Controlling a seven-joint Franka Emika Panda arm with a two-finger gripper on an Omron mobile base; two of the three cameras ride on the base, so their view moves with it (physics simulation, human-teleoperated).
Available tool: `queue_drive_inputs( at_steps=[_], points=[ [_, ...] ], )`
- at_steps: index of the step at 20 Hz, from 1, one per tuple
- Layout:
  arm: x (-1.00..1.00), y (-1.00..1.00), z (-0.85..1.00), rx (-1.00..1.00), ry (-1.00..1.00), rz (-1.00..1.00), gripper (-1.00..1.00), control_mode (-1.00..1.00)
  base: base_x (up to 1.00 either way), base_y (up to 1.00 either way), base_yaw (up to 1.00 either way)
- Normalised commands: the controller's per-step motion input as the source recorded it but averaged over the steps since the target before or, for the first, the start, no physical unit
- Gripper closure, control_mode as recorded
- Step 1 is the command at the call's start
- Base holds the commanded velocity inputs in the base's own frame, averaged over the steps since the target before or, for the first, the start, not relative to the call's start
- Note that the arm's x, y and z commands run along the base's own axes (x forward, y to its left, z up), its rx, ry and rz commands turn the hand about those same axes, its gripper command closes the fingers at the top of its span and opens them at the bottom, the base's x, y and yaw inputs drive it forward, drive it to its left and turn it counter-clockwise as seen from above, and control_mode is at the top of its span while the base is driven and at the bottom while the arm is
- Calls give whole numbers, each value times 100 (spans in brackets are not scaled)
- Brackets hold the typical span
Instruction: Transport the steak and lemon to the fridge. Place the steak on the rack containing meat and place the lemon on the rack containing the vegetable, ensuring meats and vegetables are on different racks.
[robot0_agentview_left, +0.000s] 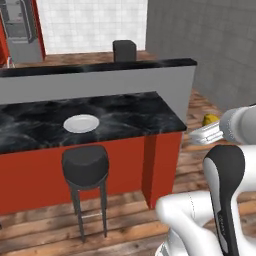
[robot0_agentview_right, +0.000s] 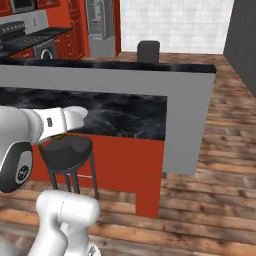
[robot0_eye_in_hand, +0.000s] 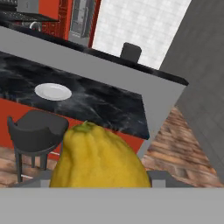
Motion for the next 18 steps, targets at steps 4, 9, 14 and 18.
queue_drive_inputs(
  at_steps=[4, 9, 14, 18],
  points=[
    [0, 0, 0, 0, 0, 0, 100, 100, 1, -100, 0],
    [0, 0, 0, 0, 0, 0, 100, 100, 25, -100, 0],
    [0, 0, 0, 0, 0, 0, 100, 100, 56, -100, 0],
    [0, 0, 0, 0, 0, 0, 100, 100, 85, -100, 0]
  ],
)
